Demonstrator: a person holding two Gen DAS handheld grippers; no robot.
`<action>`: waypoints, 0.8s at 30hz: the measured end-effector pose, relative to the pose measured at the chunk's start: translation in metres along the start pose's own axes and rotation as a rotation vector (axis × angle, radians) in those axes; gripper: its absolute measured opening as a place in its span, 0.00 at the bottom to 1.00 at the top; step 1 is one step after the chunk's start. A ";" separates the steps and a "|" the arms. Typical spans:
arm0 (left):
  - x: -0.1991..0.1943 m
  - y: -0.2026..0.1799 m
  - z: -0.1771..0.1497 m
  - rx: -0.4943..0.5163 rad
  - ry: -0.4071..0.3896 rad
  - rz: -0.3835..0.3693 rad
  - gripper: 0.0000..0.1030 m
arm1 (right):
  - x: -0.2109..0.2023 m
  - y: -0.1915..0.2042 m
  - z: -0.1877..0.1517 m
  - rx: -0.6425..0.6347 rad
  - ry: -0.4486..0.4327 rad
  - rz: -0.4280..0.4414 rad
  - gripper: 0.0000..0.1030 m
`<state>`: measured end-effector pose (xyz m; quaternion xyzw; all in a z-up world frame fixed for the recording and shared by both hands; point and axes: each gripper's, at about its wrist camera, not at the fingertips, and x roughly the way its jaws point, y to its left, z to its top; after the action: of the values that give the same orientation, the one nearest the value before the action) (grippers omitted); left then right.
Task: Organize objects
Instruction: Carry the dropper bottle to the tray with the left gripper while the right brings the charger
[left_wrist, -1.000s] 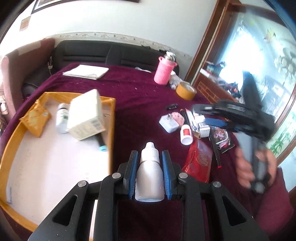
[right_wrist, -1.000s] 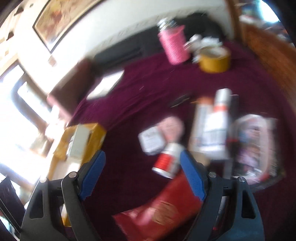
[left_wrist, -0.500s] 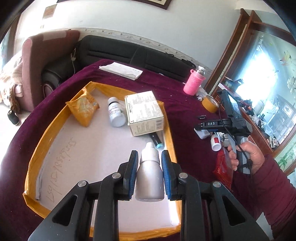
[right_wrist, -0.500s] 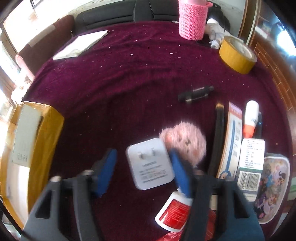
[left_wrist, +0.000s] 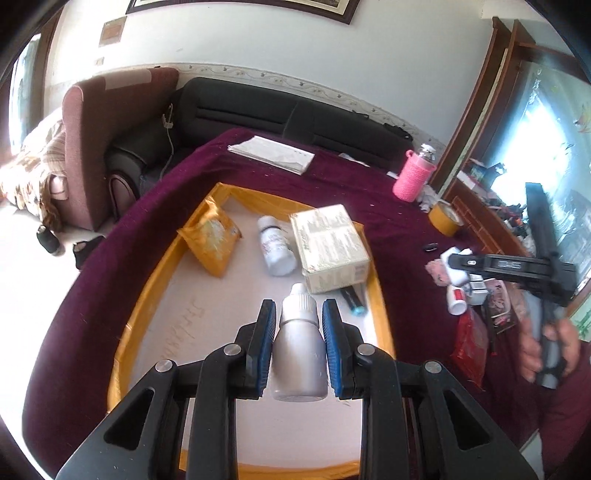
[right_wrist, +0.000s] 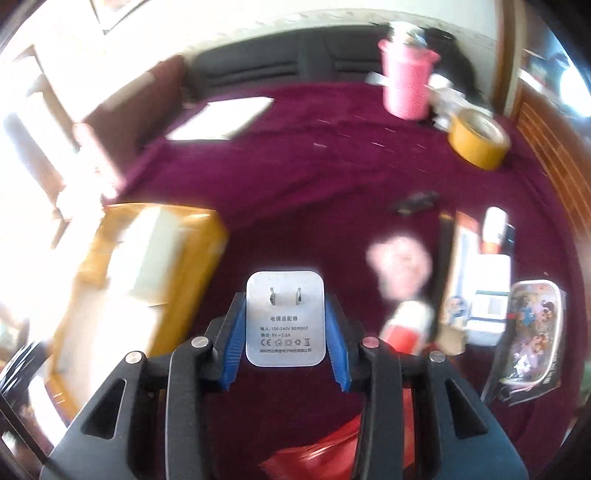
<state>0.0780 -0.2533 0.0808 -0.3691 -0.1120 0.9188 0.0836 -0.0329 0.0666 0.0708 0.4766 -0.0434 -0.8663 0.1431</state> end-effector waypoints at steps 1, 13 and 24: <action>0.004 0.002 0.005 0.011 0.007 0.022 0.21 | -0.004 0.011 -0.001 -0.011 0.001 0.037 0.37; 0.099 0.046 0.038 -0.015 0.216 0.097 0.21 | 0.064 0.136 -0.031 -0.102 0.169 0.254 0.37; 0.121 0.052 0.038 -0.051 0.264 0.057 0.21 | 0.107 0.156 -0.031 -0.115 0.189 0.161 0.37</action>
<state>-0.0386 -0.2806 0.0139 -0.4916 -0.1128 0.8612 0.0622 -0.0291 -0.1112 0.0000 0.5419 -0.0179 -0.8044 0.2427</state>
